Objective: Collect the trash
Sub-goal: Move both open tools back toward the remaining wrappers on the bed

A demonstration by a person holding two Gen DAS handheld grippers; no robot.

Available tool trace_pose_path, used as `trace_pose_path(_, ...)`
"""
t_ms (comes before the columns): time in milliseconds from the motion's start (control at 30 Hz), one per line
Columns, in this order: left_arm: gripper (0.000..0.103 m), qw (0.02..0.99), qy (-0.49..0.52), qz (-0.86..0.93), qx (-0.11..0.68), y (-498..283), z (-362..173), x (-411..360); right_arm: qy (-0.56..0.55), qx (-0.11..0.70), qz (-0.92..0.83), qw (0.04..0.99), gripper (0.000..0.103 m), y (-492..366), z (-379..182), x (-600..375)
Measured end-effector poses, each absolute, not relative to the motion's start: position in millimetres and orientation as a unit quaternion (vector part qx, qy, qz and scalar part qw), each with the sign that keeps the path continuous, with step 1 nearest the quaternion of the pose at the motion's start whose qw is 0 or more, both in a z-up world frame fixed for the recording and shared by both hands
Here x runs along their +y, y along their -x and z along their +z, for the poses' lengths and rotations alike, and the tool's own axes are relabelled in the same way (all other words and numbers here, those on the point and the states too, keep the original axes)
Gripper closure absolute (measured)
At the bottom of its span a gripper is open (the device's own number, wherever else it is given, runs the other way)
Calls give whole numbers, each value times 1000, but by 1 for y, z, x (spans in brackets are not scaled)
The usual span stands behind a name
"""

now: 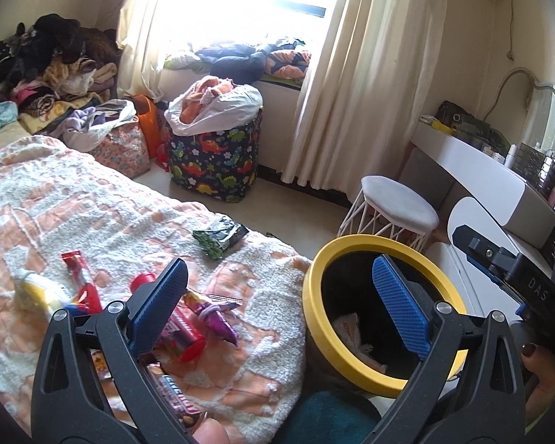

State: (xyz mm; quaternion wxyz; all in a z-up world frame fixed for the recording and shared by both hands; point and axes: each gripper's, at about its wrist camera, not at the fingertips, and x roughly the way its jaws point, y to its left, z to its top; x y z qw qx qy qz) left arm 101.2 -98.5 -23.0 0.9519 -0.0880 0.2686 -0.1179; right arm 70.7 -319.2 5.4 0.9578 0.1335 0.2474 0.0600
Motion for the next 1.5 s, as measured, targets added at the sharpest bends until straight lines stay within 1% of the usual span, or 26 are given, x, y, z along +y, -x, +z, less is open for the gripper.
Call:
trace_pose_path(1000, 11, 957, 130, -50, 255, -93, -20, -32, -77, 254, 132, 955, 14, -59, 8, -253)
trace_pose_path(1500, 11, 952, 175, 10, 249, -93, -22, 27, -44, 279, 190, 940, 14, -49, -1, -202)
